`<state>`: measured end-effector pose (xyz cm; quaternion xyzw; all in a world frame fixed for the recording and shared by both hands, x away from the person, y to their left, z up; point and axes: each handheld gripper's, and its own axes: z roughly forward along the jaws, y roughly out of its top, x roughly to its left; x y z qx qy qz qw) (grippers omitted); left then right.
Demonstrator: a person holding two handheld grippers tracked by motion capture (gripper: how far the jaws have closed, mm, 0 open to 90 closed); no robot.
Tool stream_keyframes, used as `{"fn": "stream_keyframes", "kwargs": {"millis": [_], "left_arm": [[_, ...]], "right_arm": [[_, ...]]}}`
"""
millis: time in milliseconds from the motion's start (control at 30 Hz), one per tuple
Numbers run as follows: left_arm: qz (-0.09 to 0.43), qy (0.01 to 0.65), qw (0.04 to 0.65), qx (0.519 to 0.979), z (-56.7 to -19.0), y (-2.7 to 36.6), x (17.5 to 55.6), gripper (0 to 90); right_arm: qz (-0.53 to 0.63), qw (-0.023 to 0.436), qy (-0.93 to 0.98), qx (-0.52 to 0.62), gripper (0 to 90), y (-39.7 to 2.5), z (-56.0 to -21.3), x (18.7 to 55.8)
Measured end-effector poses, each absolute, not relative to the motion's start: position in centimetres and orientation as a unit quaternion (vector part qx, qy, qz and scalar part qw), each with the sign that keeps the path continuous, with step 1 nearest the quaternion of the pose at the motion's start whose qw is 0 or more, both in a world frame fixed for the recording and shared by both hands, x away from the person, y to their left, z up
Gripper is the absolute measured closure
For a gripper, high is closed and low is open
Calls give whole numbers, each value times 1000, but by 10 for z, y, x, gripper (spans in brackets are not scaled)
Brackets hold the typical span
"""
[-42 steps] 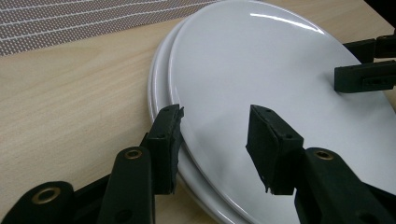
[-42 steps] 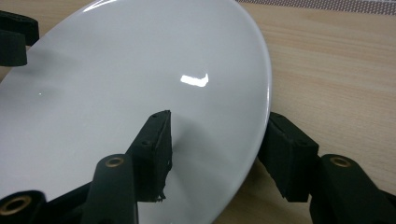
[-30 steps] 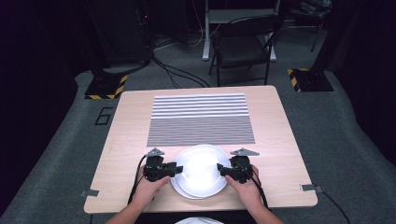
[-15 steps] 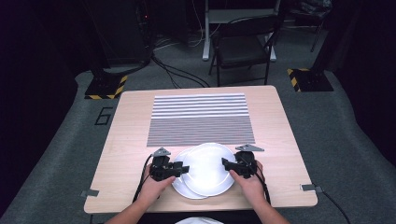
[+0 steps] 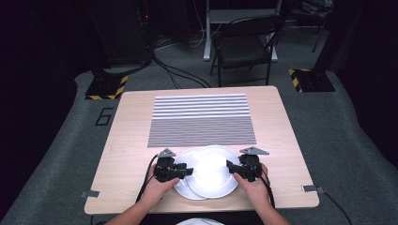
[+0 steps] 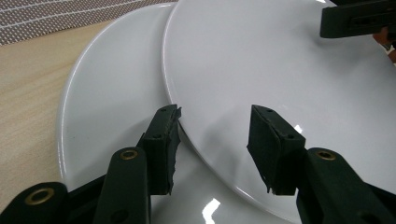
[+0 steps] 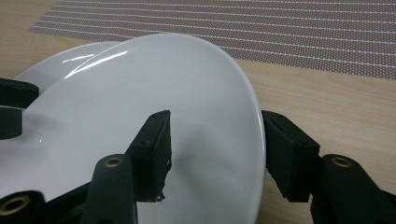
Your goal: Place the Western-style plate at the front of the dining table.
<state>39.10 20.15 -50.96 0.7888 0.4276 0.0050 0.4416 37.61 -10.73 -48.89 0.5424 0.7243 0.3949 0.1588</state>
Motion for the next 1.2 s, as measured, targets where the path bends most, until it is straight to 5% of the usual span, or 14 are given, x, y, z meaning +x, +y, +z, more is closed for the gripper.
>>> {"fn": "stream_keyframes", "kwargs": {"millis": [600,933,1200], "left_arm": [[-1,432,439,788,-509,201,393,518],[-5,432,436,790,-510,201,392,521],[-9,421,436,795,-506,197,386,525]], "right_arm": [[369,142,723,567,487,-122,-482,326],[381,135,713,573,585,-120,-488,323],[385,122,702,587,574,-121,-493,324]]}}
